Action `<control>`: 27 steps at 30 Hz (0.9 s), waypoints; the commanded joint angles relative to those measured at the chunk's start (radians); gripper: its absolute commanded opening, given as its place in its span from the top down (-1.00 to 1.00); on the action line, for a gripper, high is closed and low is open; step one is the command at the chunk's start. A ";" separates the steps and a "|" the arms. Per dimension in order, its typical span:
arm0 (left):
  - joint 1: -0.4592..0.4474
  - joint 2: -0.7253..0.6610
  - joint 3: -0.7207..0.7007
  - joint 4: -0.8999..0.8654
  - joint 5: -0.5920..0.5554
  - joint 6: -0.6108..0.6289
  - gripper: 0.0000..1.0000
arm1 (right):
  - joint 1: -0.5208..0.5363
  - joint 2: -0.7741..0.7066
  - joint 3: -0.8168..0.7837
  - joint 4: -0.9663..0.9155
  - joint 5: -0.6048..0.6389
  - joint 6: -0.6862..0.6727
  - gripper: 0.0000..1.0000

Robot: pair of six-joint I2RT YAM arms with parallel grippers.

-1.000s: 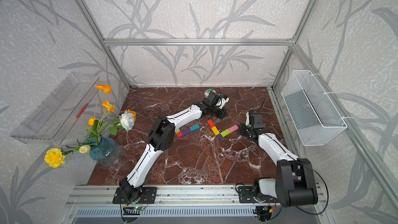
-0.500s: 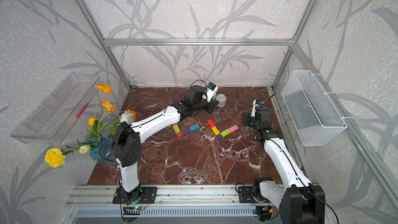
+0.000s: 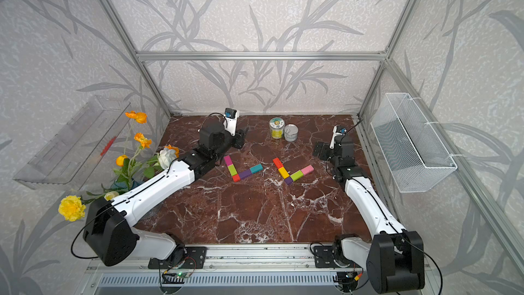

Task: Assemble the letter v with building blocks
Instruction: Reset both arms

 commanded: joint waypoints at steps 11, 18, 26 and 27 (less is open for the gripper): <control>0.108 -0.319 -0.340 0.142 -0.500 0.166 -0.99 | 0.100 0.154 -0.260 0.571 0.141 -0.269 -0.98; 0.261 -0.216 -0.450 0.231 -0.469 0.120 -0.99 | 0.115 0.163 -0.282 0.608 0.190 -0.327 -0.98; 0.440 0.087 -0.612 0.574 -0.438 0.008 -1.00 | 0.117 0.212 -0.391 0.726 0.288 -0.368 -0.99; 0.441 0.124 -0.631 0.658 -0.426 0.025 -0.99 | 0.125 0.219 -0.390 0.741 0.282 -0.367 -0.98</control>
